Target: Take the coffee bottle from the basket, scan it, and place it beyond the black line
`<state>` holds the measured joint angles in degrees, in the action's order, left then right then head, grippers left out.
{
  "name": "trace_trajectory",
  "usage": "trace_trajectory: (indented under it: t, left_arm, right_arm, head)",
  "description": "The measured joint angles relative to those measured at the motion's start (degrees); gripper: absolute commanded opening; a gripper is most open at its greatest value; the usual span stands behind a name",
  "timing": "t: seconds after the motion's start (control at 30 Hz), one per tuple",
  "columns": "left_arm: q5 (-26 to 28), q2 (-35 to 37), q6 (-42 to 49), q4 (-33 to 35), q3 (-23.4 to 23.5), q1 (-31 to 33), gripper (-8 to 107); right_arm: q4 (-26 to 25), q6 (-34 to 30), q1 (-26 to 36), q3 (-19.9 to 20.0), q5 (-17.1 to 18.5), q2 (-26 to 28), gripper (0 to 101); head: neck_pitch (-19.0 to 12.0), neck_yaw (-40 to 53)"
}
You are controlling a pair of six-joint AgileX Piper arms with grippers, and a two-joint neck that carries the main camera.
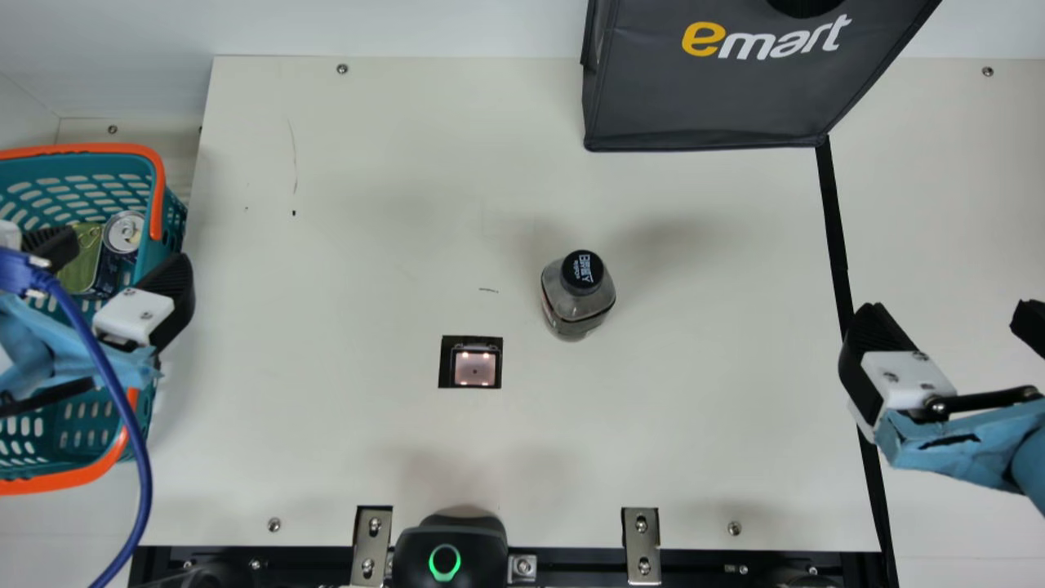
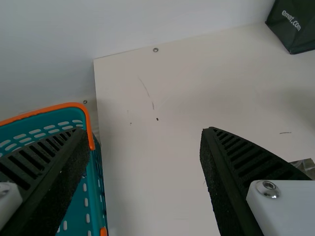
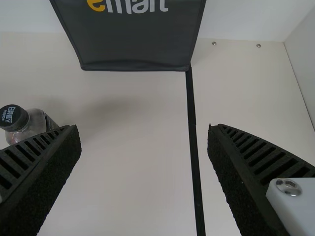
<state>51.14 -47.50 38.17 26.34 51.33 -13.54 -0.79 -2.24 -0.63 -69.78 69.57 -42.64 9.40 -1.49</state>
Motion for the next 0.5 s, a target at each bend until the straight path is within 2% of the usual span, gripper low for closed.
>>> trace_trajectory:
  t: [0.37,0.5]
  left_arm:
    - [0.0,0.0,0.0,0.0,0.0,0.0,90]
    - [0.0,0.0,0.0,0.0,0.0,0.0,90]
  right_arm:
    - [0.0,0.05,-0.13,-0.06,0.0,-0.11,91]
    - [1.1,0.48,-1.0,-1.21,-0.53,-1.04,91]
  head:
    - [0.0,0.0]
    - [0.0,0.0]
